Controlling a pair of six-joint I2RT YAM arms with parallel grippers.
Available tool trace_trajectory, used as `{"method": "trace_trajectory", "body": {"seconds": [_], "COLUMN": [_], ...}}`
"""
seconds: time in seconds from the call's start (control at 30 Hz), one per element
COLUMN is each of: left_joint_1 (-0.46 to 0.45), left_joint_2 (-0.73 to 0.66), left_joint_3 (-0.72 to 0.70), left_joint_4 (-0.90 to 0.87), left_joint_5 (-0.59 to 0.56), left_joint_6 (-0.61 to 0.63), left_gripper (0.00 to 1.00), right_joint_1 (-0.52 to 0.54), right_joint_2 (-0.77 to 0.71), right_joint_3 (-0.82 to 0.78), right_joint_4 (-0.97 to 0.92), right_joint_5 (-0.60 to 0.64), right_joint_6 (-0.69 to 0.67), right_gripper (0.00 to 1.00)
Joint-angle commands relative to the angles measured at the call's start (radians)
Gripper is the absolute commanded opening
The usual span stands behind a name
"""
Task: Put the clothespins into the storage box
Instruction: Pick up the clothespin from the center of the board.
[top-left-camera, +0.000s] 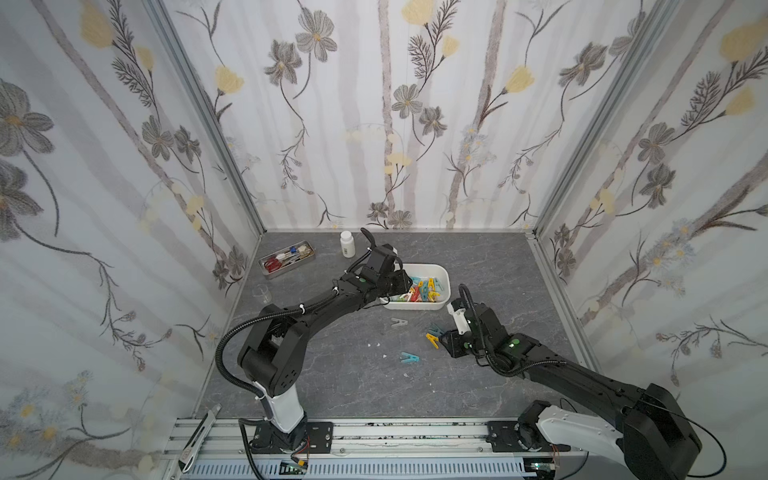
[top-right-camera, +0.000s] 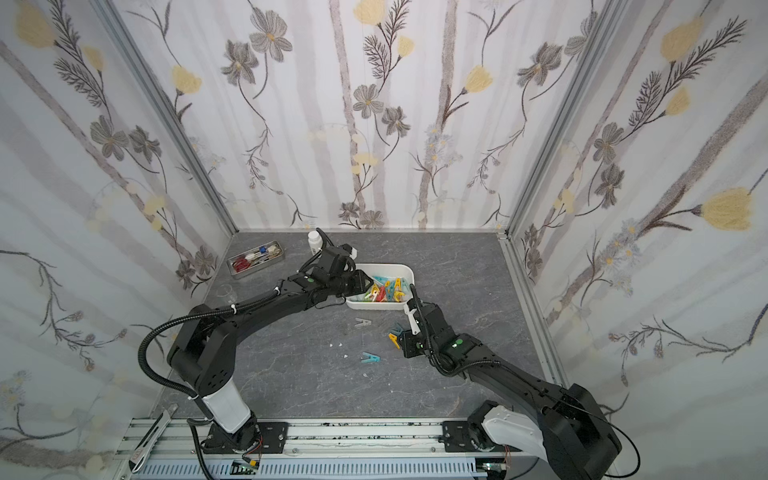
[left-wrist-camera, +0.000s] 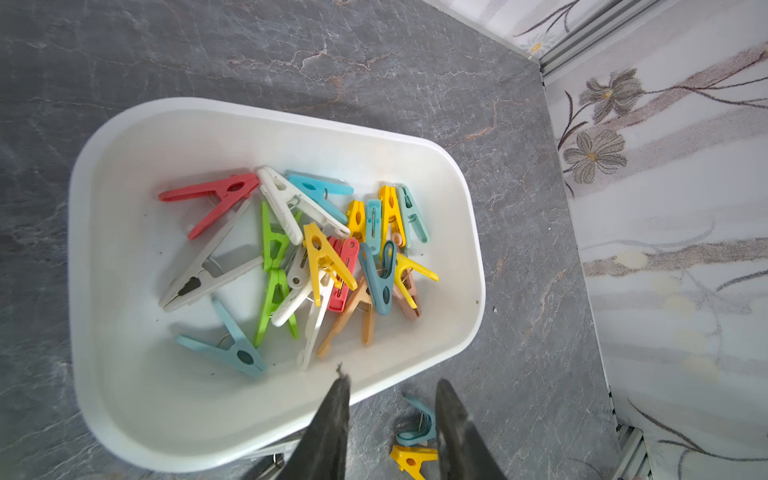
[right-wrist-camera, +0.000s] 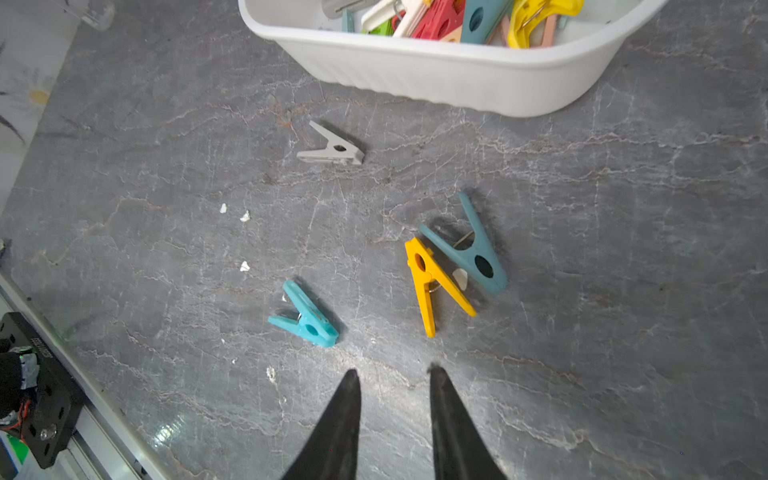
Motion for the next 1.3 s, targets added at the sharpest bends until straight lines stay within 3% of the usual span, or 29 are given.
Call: {"method": "trace_trajectory", "body": {"seconds": [0.0,0.33,0.63,1.27], "left_joint_1": [0.000,-0.010,-0.009,-0.008], "left_joint_2": [-0.047,-0.187,-0.233,-0.241], "left_joint_3": [-0.046,-0.186,-0.218,-0.227], "left_joint_4": [0.031,0.028,0.003,-0.002], "left_joint_5": [-0.019,-0.051,-0.084,-0.088], "left_joint_6": [-0.020,-0.042,-0.032,-0.030], "left_gripper": [0.34,0.34,0.35,0.35], "right_joint_1": [0.012,0.033,0.036,0.036], "right_joint_2": [0.022,0.135,0.222,0.358], "right_joint_3": [0.012,0.054,0.090,0.145], "right_joint_4": [-0.040,-0.042,-0.040,-0.014], "right_joint_5": [0.032,0.021,0.035,0.035], "right_joint_6": [-0.020,-0.059,-0.104,-0.146], "right_gripper": [0.31,0.32,0.36,0.25]}}
